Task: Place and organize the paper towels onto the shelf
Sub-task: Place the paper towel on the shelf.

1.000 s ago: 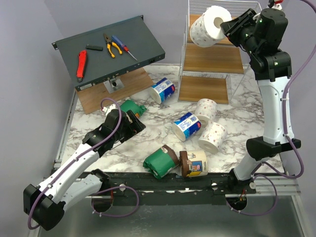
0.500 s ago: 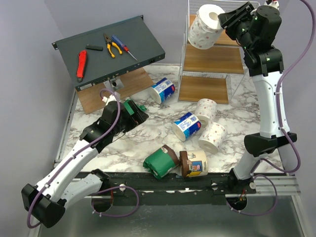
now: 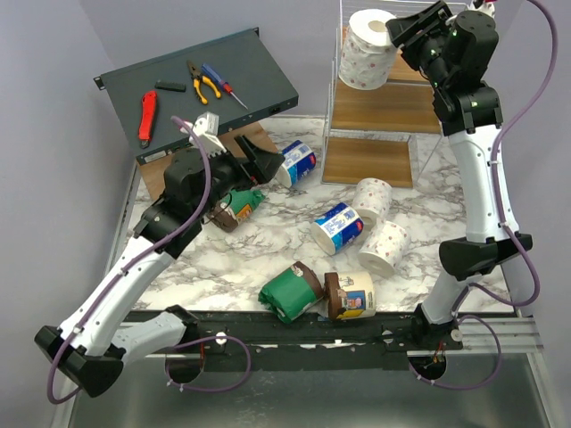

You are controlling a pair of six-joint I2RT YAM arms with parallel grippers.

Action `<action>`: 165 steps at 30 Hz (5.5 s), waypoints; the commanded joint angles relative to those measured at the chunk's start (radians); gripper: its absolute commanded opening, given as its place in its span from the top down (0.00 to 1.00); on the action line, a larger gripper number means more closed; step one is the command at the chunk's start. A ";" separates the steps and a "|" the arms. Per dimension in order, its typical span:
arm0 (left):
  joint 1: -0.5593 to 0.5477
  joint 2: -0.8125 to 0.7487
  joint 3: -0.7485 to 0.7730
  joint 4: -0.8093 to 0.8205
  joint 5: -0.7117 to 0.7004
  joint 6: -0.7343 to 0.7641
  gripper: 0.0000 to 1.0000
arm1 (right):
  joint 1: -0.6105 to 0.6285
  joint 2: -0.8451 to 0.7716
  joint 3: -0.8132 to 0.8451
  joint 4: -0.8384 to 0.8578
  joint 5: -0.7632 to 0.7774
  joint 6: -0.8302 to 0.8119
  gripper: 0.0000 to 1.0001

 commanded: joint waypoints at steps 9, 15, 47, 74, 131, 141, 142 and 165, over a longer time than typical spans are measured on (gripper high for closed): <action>-0.016 0.268 0.294 0.355 0.186 0.279 0.02 | 0.001 0.002 -0.115 0.025 -0.039 0.006 0.40; -0.029 0.349 0.362 0.462 0.229 0.374 0.01 | 0.002 -0.016 -0.168 0.065 -0.044 0.005 0.32; -0.113 0.866 0.987 0.279 0.066 0.438 0.02 | -0.001 -0.096 -0.307 0.166 -0.085 0.047 0.19; -0.139 1.024 1.153 0.283 -0.172 0.596 0.03 | -0.001 -0.136 -0.380 0.197 -0.092 0.054 0.16; -0.207 0.276 0.382 0.149 -0.351 0.289 0.02 | 0.014 -0.459 -0.842 0.551 -0.208 -0.402 0.04; -0.206 -0.060 0.008 -0.013 -0.323 0.223 0.01 | 0.024 -0.413 -0.821 0.604 -0.282 -0.470 0.03; -0.206 -0.107 -0.041 -0.013 -0.314 0.217 0.01 | 0.025 -0.407 -0.820 0.610 -0.282 -0.479 0.03; -0.207 -0.483 -0.433 -0.166 -0.356 0.160 0.02 | 0.026 -0.291 -0.778 0.652 -0.251 -0.494 0.00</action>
